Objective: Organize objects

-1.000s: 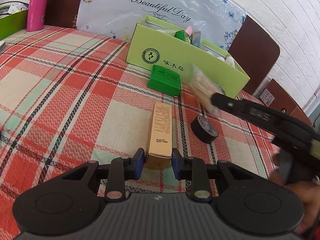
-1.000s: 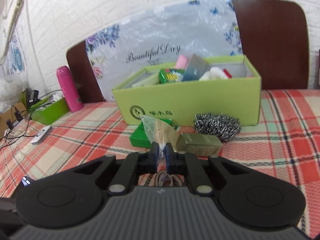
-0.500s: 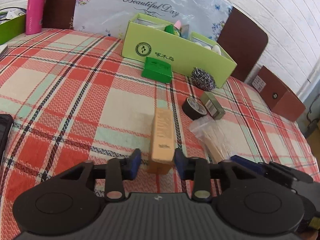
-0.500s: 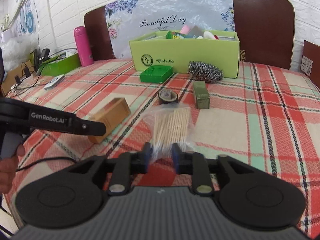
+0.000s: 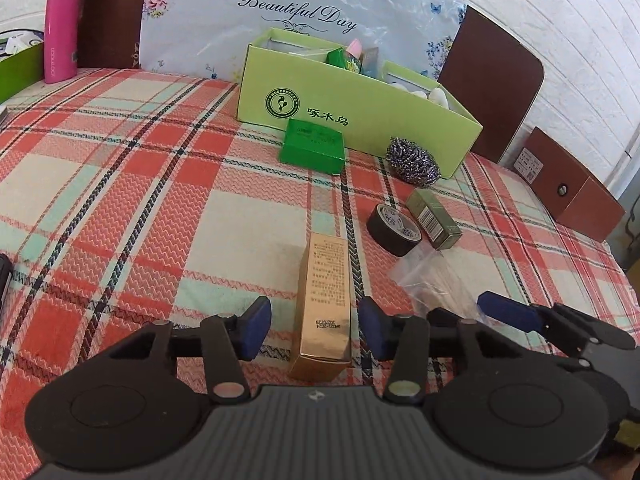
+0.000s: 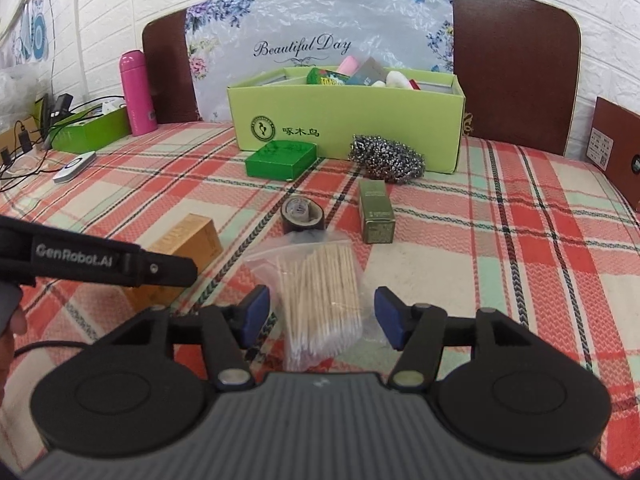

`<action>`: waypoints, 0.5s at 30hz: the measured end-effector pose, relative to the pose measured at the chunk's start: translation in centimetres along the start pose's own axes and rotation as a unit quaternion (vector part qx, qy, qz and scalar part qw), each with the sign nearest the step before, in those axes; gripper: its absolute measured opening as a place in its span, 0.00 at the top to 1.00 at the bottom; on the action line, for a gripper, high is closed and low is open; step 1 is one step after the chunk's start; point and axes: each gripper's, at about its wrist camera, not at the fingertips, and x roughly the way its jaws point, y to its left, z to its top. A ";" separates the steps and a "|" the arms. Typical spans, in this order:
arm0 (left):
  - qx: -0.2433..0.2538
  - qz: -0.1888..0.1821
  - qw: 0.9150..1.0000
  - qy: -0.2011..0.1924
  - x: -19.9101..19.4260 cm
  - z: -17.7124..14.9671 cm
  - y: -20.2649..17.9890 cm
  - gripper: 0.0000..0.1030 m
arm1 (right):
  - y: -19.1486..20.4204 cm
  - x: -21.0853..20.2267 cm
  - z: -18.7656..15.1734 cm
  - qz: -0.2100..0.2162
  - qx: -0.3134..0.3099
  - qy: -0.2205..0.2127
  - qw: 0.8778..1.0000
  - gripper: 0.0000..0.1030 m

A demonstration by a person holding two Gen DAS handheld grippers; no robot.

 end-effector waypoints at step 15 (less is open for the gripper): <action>0.010 -0.040 0.999 -0.025 -1.8 1.7 -1.6 0.76 | 0.4 -3.3 2.2 0.038 0.011 -0.048 0.998 0.78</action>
